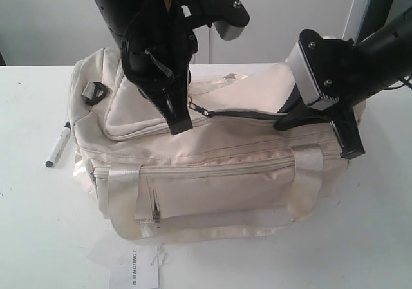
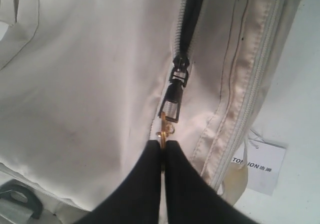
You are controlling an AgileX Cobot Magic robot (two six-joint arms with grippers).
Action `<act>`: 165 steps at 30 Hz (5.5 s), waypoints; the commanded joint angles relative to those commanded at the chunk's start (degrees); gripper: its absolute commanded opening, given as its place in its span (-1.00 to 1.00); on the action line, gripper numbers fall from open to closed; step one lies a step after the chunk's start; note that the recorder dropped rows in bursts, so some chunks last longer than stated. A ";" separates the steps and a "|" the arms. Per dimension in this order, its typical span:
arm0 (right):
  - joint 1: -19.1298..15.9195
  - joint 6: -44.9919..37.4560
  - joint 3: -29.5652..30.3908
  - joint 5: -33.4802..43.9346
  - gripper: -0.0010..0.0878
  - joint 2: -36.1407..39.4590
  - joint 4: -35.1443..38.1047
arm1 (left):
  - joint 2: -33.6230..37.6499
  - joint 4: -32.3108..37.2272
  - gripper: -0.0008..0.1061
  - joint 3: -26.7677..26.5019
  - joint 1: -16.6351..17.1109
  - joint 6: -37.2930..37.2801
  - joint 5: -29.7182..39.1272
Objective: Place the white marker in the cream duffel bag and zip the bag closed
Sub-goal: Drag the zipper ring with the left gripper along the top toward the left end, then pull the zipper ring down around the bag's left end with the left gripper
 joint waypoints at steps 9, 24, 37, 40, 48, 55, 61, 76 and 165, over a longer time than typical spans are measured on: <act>0.00 0.75 0.00 0.00 -0.98 0.00 0.00 | 0.00 -0.65 -0.99 2.08 0.89 0.00 0.00; 0.00 1.08 0.00 -0.24 -0.98 0.00 0.00 | -2.13 2.26 -0.99 4.71 0.89 0.23 0.00; 0.00 1.29 0.00 -0.24 -0.98 0.00 0.00 | -4.60 3.26 -0.99 4.71 1.02 0.23 0.00; 0.00 1.29 0.00 -0.24 -0.98 0.00 0.00 | -4.60 3.77 -0.99 4.71 1.02 0.23 0.00; 0.00 1.29 0.00 -0.24 -0.98 0.00 0.00 | -4.60 4.51 -0.99 4.71 1.02 0.23 0.00; 0.00 1.27 0.00 -0.57 -0.98 0.00 0.00 | -4.60 0.84 -0.99 6.29 3.97 0.69 0.00; 0.00 1.27 0.00 -0.66 -0.98 0.00 0.00 | -5.70 2.67 -0.99 10.35 5.00 1.35 0.00; 0.00 2.33 0.00 -0.60 -0.98 0.00 0.00 | -8.27 3.65 -0.99 10.37 5.00 1.35 0.00; 0.00 3.94 0.00 -0.86 -0.98 0.00 -0.26 | -11.98 6.34 -0.99 14.86 18.25 4.11 0.00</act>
